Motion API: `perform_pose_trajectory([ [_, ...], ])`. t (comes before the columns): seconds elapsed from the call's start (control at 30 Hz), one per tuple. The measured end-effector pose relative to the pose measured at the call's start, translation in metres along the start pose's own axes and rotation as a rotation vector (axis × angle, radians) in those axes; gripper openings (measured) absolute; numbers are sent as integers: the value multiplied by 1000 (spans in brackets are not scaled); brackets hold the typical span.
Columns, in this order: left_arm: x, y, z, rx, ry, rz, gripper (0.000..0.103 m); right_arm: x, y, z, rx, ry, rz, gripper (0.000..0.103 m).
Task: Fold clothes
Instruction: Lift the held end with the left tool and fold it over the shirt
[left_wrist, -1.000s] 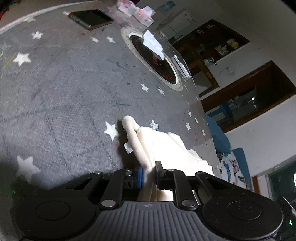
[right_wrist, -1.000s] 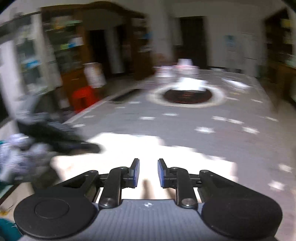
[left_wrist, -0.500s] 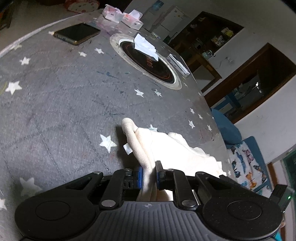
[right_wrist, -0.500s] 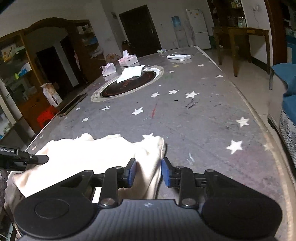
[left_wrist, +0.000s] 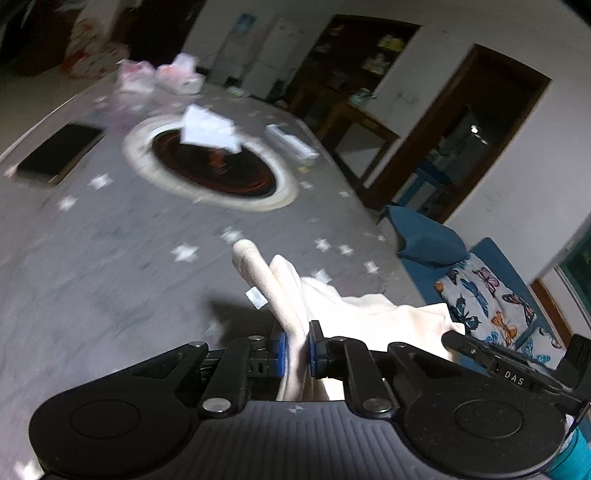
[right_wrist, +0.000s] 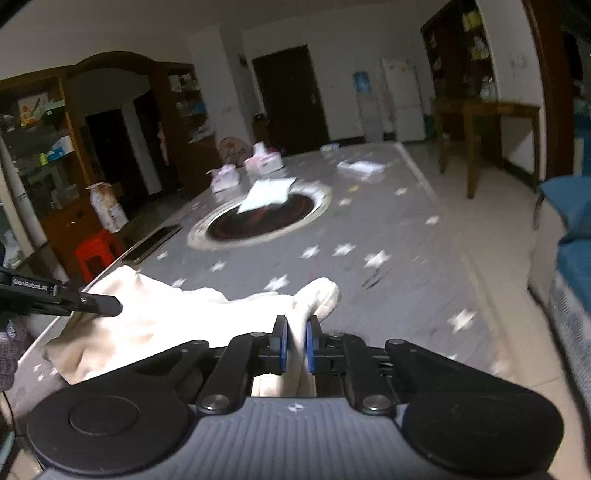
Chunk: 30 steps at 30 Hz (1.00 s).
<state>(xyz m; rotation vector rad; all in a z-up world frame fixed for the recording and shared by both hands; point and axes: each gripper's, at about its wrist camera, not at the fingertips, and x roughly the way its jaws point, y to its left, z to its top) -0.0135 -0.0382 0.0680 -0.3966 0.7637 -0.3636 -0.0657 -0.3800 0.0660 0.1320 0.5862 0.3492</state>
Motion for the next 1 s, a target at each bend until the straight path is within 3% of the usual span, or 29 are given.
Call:
perform_pose_trajectory([
  [0.47, 94, -68, 27, 130, 33, -40, 13, 14, -60, 41, -104, -2, -238, 9],
  [0.77, 131, -57, 22, 118, 101, 36, 15, 55, -86, 31, -91, 81, -293, 9],
  [0.9, 135, -52, 18, 158, 101, 94, 27, 68, -92, 24, -86, 119, -305, 10],
  [1.0, 128, -52, 19, 175, 76, 116, 28, 69, -92, 22, -93, 120, -319, 12],
])
